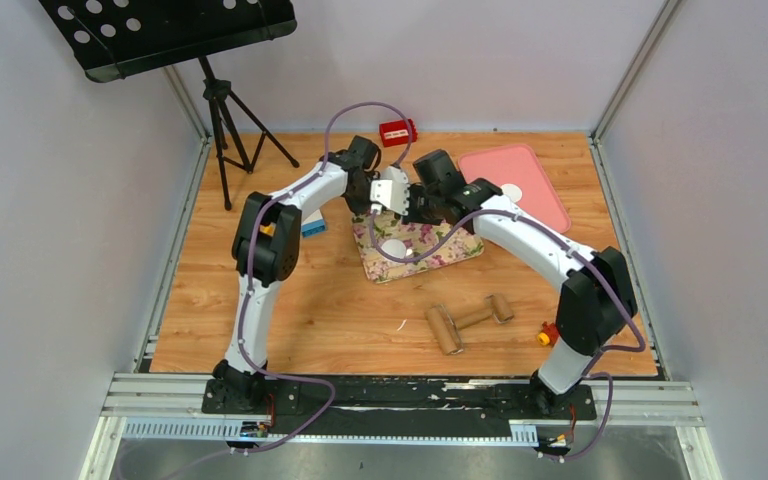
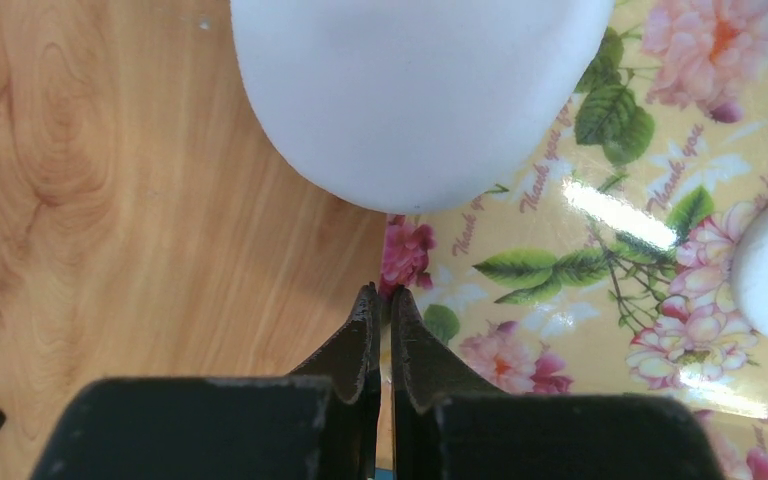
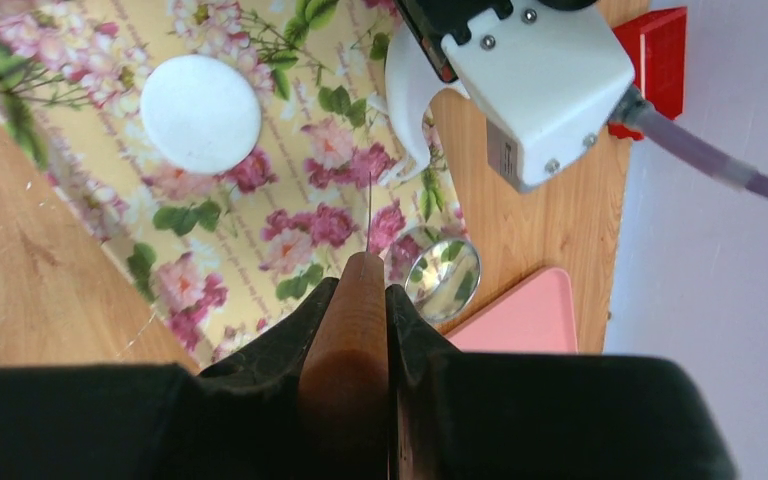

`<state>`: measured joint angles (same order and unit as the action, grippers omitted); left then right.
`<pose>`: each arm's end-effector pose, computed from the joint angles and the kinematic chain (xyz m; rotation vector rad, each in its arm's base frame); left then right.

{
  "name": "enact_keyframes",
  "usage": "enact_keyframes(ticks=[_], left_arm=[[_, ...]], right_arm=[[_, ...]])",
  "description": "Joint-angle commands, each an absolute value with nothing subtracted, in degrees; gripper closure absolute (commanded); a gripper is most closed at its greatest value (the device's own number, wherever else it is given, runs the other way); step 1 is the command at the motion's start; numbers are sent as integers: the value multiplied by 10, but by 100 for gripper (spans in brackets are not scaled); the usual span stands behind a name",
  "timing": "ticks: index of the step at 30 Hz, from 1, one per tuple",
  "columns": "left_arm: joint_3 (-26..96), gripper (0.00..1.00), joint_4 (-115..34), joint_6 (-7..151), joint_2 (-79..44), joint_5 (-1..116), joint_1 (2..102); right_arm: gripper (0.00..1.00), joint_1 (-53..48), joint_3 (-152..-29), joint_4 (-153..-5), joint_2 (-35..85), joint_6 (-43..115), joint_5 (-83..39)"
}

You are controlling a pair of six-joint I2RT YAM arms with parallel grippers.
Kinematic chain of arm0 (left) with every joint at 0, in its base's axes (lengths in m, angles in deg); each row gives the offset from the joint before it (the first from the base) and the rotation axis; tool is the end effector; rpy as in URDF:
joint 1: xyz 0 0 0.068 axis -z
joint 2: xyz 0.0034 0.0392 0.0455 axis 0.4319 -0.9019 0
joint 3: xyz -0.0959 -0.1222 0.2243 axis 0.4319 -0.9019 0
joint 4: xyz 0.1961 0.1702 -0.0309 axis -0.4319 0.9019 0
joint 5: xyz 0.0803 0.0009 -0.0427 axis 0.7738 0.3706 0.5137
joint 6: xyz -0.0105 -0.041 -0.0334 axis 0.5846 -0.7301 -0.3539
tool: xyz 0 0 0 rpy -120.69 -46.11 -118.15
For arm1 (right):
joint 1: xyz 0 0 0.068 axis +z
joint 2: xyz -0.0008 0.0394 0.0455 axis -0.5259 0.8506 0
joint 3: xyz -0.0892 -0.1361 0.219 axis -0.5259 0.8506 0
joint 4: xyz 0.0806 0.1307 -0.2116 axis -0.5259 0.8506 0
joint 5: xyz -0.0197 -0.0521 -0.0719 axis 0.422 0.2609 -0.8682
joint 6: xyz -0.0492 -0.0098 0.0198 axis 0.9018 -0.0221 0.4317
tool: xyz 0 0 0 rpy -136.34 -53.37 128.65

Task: Roll out the dumpling wrappers from the dough
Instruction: Scoop the dumpling wrapper from the work surface.

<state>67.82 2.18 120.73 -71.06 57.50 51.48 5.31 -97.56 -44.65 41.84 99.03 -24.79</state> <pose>0.4317 -0.2151 0.1744 1.4366 2.2660 -0.1313 0.3008 0.2306 0.2855 -1.7960 1.6488 -0.0479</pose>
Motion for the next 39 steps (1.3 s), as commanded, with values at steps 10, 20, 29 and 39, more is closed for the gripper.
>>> enact_keyframes(ticks=[10, 20, 29, 39], left_arm=[[714, 16, -3, 1189, -642, 593, 504], [579, 7, -11, 1127, -490, 595, 505], [484, 10, -67, 1042, -500, 673, 505], [537, 12, -50, 966, -575, 654, 505]], right_arm=[[100, 15, -988, -447, 267, 710, -264], [100, -202, -986, -481, 346, 426, 92], [100, -247, -909, -641, 397, 299, 205], [100, -291, -881, -711, 459, 290, 233]])
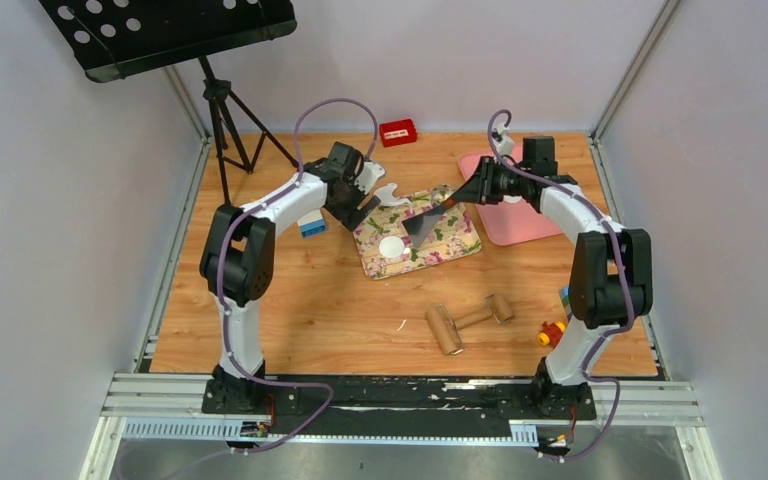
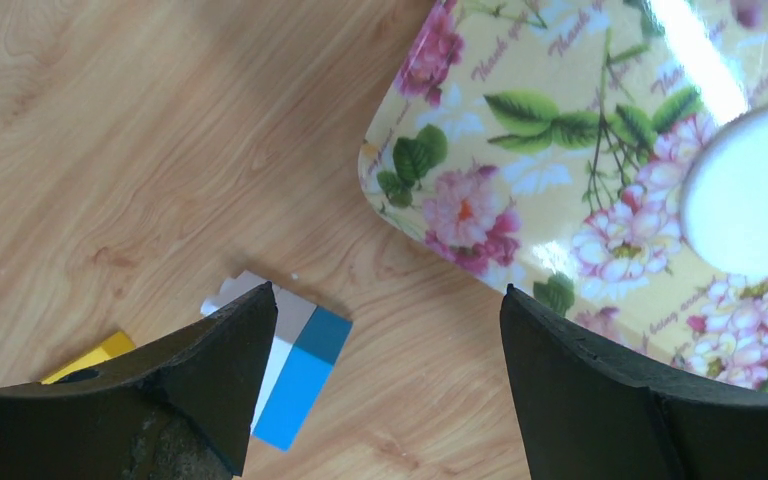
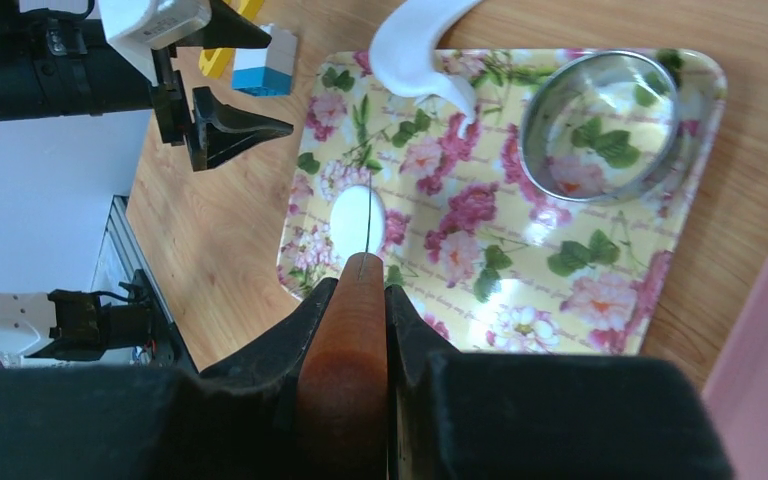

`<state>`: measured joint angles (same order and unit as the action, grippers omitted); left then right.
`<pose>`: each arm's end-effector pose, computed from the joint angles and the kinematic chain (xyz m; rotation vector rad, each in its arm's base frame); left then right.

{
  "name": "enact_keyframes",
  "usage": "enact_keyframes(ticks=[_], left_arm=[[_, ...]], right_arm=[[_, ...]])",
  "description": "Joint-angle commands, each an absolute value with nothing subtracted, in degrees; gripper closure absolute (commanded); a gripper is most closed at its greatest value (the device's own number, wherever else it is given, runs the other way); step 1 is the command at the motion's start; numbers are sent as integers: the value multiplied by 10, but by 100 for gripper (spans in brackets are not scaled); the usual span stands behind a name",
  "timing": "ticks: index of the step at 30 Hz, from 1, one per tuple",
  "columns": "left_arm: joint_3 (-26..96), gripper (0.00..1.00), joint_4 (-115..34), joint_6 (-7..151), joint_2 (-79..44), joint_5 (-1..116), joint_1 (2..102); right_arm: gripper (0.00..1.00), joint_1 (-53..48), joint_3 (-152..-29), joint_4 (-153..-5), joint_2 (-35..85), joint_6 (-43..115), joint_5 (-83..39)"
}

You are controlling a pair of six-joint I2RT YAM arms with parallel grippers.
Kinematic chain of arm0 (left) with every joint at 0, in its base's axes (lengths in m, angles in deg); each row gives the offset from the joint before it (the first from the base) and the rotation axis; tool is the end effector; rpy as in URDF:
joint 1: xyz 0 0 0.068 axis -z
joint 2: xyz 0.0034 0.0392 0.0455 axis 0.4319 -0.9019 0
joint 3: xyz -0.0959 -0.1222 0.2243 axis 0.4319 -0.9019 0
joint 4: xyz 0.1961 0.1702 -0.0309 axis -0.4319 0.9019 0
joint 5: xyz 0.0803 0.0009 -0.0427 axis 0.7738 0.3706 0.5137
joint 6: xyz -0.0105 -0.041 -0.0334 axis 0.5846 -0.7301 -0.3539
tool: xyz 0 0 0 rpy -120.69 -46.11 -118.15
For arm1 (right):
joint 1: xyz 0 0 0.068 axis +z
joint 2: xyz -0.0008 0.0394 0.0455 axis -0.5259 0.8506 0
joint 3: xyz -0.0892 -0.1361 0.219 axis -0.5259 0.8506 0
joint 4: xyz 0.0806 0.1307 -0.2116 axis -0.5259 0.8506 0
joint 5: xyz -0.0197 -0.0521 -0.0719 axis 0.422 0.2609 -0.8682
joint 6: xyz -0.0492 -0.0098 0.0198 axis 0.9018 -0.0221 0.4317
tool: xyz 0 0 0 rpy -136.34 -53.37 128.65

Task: Roll out the dumpling wrappers from the dough
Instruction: Scoop the dumpling wrapper from the work surface.

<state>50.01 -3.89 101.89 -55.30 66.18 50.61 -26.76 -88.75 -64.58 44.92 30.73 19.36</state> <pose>0.3859 -0.1797 0.2064 0.9638 2.4436 -0.0291 0.3847 0.0603 0.2501 -0.3070 2.2180 1.1328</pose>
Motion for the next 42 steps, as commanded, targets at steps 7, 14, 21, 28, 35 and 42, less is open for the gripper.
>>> enact_keyframes(ticks=[7, 14, 21, 28, 35, 42], left_arm=[[573, 16, -27, 895, -615, 623, 506], [561, 30, -23, 857, -628, 621, 506], [572, 50, -18, 849, -654, 646, 506], [618, 66, 0, 862, -691, 666, 505], [635, 70, 16, 870, -707, 682, 503], [609, 68, 2, 851, -687, 679, 503]], right_arm=[[100, -301, -862, -722, 478, 309, 235], [100, -302, -850, -751, 486, 316, 224], [100, -302, -844, -771, 500, 305, 216], [100, -300, -852, -758, 509, 297, 202], [100, -299, -864, -680, 511, 276, 144], [100, -294, -856, -680, 514, 235, 141]])
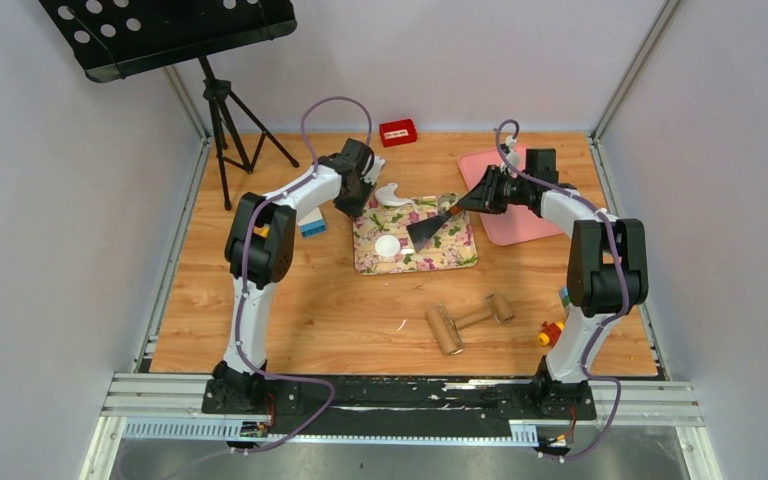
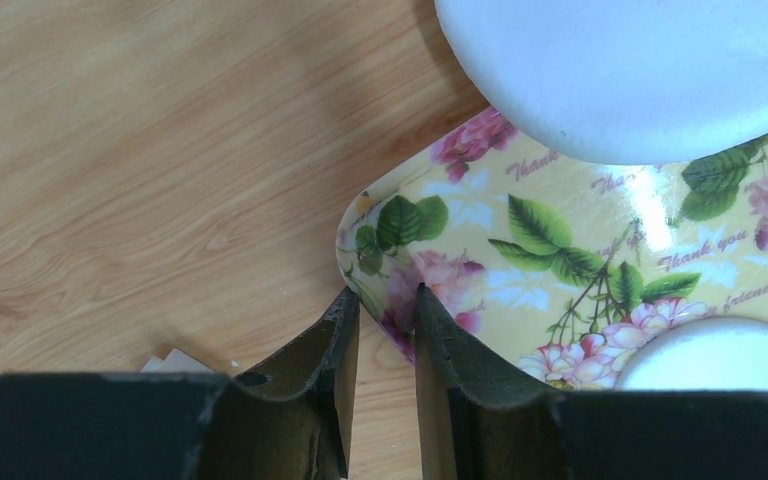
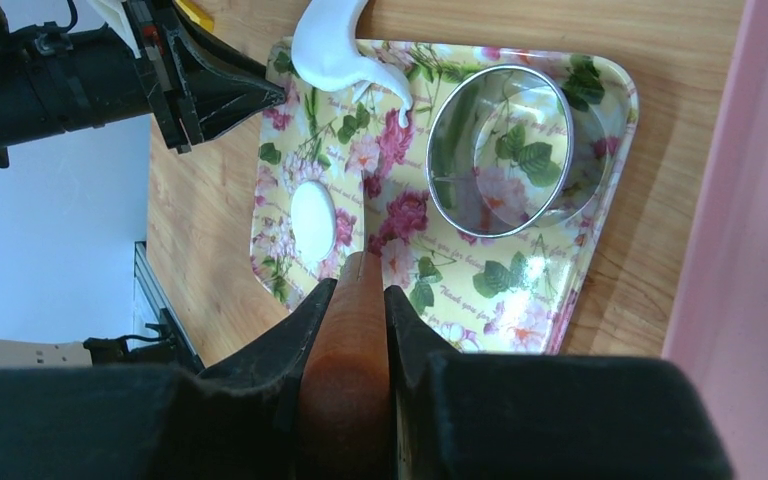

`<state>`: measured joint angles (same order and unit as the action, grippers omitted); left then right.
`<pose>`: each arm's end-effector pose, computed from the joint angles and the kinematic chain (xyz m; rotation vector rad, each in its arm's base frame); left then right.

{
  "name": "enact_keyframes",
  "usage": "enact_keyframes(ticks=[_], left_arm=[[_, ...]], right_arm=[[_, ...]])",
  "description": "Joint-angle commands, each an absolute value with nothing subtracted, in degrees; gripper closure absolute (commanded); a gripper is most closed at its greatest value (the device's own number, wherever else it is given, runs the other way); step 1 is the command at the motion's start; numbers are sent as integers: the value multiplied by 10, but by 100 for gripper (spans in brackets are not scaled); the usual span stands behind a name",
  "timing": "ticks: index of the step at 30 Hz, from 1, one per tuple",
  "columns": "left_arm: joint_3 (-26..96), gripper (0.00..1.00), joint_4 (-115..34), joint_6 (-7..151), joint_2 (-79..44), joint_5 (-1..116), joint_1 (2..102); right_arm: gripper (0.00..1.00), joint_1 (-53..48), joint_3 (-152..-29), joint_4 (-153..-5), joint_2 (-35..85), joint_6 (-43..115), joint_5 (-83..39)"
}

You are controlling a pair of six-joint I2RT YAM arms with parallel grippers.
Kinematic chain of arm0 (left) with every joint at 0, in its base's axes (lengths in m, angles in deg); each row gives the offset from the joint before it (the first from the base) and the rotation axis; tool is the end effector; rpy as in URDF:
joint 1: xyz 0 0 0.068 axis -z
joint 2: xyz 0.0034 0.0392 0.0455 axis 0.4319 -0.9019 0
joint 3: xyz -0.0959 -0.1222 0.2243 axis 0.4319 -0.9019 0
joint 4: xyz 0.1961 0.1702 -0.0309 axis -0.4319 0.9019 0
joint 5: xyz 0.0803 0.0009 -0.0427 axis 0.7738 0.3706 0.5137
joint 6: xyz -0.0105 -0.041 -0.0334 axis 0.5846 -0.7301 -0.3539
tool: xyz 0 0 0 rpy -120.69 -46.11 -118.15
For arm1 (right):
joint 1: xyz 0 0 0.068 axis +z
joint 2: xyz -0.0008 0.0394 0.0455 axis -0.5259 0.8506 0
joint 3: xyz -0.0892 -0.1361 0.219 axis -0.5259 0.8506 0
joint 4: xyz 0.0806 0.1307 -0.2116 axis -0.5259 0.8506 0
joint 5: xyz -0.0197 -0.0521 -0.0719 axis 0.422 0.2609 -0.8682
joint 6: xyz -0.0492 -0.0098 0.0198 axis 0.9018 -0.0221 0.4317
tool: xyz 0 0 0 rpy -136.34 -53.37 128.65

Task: Roll out the dumpling wrappers from the dough
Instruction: Scoop the dumpling wrapper from the work surface.

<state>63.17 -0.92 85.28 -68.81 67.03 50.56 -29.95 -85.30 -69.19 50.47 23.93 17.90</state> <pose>0.4295 -0.1990 0.1707 0.6093 2.6176 -0.0951 0.3955 0.0384 0.2005 -0.0572 2.3261 1.1562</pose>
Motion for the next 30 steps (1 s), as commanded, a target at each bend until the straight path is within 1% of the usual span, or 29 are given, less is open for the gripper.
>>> enact_keyframes(ticks=[1, 10, 16, 24, 30], left_arm=[[604, 68, -2, 849, -682, 677, 504], [587, 68, -12, 841, -674, 669, 504], [583, 68, -15, 840, -669, 668, 507], [580, 68, -17, 840, -668, 669, 510], [576, 68, -19, 841, -667, 671, 510]], right_arm=[[100, -293, -859, -680, 520, 232, 146], [100, -286, -889, -665, 577, 225, 169], [100, -279, -869, -698, 573, 221, 177], [100, -275, -861, -705, 579, 218, 180], [100, -280, -870, -715, 579, 192, 224]])
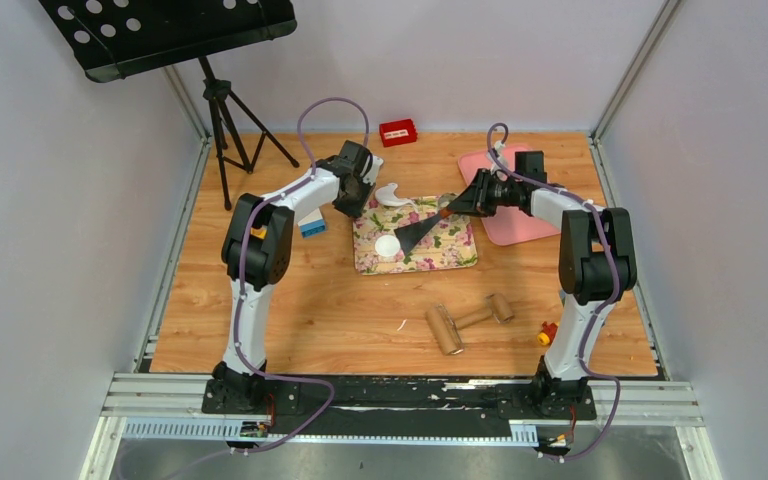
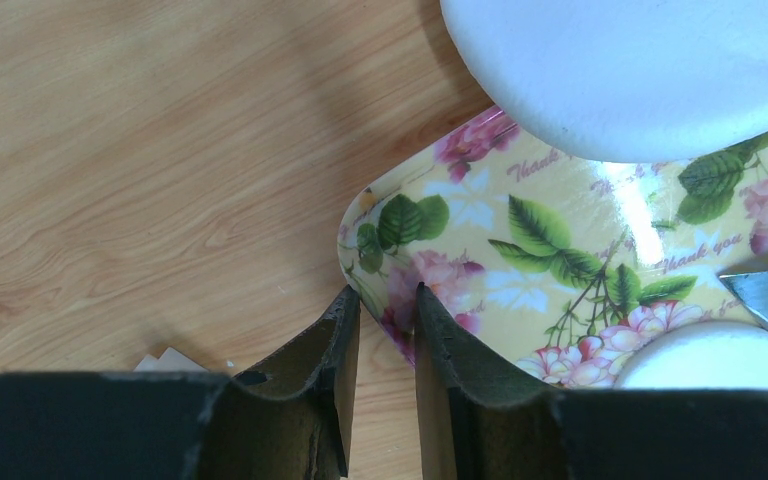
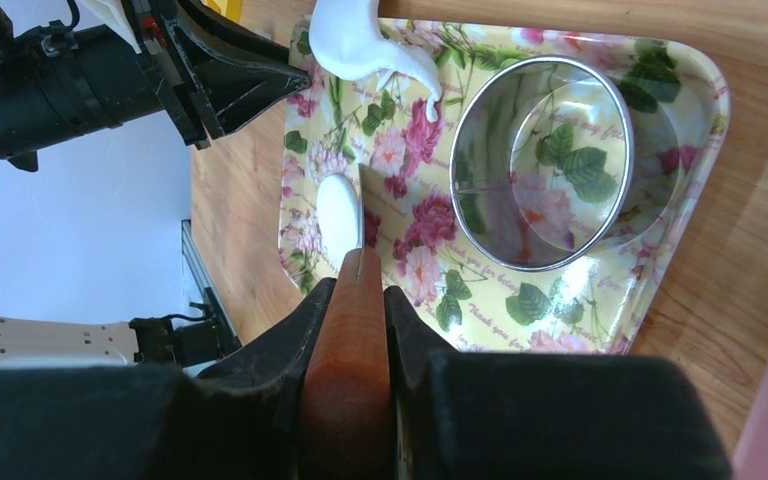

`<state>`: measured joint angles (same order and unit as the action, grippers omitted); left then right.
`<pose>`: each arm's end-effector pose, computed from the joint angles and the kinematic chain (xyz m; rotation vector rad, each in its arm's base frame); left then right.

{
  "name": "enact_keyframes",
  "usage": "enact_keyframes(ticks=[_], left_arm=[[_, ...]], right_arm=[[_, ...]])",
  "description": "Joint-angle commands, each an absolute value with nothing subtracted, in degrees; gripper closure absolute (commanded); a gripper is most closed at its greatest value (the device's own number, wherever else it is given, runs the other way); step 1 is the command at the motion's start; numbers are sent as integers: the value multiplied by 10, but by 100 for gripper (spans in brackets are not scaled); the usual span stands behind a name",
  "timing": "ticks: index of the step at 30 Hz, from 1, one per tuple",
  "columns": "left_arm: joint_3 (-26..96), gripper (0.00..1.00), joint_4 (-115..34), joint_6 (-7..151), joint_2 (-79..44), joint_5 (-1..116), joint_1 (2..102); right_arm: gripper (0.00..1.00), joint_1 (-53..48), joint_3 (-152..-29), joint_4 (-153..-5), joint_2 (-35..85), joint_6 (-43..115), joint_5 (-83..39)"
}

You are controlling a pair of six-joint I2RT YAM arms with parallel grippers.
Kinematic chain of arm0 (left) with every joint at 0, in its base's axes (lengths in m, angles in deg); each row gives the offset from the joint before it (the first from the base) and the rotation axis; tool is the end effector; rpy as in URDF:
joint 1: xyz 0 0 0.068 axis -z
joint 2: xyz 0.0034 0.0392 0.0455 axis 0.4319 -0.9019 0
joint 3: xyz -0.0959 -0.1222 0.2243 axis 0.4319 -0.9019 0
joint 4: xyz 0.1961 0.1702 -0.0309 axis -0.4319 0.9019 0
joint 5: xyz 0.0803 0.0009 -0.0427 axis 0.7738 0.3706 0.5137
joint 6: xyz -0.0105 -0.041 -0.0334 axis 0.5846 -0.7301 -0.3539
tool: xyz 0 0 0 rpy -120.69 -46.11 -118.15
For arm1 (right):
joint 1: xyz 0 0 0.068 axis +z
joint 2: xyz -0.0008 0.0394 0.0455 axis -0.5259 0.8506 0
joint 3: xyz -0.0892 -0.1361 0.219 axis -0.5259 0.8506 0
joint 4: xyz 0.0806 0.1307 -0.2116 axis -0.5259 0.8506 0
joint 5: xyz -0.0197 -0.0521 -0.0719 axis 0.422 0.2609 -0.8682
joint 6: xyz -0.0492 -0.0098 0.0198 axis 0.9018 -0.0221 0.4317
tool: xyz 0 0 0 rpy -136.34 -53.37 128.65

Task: Roll out the dumpling wrappers from the dough
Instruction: Scoop the dumpling wrapper from the work surface.

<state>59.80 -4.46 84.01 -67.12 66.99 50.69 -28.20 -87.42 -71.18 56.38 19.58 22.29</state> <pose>0.4246 -0.1980 0.1697 0.5762 2.5930 -0.1121 0.4092 0.0532 0.1756 -0.0271 2.3643 1.3057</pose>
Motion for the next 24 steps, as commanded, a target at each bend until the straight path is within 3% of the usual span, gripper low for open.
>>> enact_keyframes(ticks=[1, 15, 24], left_arm=[[576, 68, -20, 840, -667, 671, 510], [575, 68, -21, 841, -670, 676, 511], [570, 68, -23, 841, -667, 674, 511]], right_arm=[[100, -281, -872, -720, 578, 183, 240], [100, -282, -882, -761, 552, 136, 338], [100, -285, -887, -718, 527, 202, 287]])
